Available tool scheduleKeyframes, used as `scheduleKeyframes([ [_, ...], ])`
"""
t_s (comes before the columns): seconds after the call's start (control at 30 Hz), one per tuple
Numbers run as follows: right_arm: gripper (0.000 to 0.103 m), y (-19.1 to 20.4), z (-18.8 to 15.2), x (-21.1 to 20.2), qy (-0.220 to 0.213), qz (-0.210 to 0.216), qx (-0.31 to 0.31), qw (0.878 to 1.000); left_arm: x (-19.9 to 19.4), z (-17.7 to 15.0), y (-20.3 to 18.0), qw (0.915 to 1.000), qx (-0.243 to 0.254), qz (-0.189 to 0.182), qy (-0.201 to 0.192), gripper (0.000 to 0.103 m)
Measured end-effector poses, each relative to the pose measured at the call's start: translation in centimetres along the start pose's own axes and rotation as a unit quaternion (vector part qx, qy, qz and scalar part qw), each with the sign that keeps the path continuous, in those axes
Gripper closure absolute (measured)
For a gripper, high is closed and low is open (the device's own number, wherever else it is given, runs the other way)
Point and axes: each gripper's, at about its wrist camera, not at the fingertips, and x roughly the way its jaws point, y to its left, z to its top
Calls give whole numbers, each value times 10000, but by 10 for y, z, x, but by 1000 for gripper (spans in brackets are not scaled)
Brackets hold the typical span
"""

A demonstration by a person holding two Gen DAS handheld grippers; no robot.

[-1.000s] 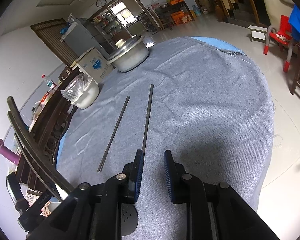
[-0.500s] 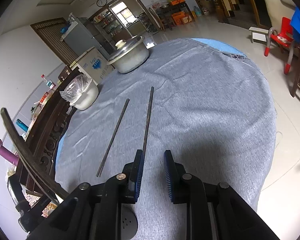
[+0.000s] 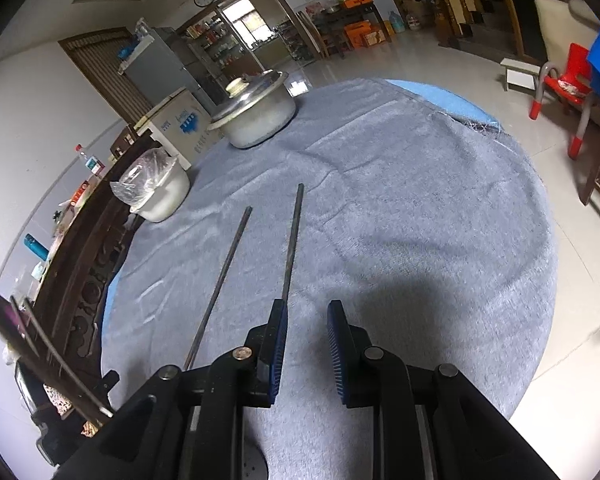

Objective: Organize utensils
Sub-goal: 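Move both tools toward the dark chopsticks still lying on the cloth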

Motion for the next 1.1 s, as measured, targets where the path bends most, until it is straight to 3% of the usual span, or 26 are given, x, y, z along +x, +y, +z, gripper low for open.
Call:
scheduleKeyframes([
  [0.23,81,-1,18,18,52,-126,17,9999,11,11,5,9999,84,-31,51,46],
  [0.5,81,0,65,52,407,-70,-143,9990,32,65,-26,9958,711,-557,145,46],
  [0.67,81,8,95,82,748,167,-177,9969,56,92,-82,9830,1527,-959,339,46],
  [0.8,81,20,108,118,1191,172,-259,9924,76,104,-120,9736,1820,-1234,616,46],
  [1.1,81,39,123,182,1715,-540,-389,9829,87,120,-178,9588,2187,-1583,881,46],
])
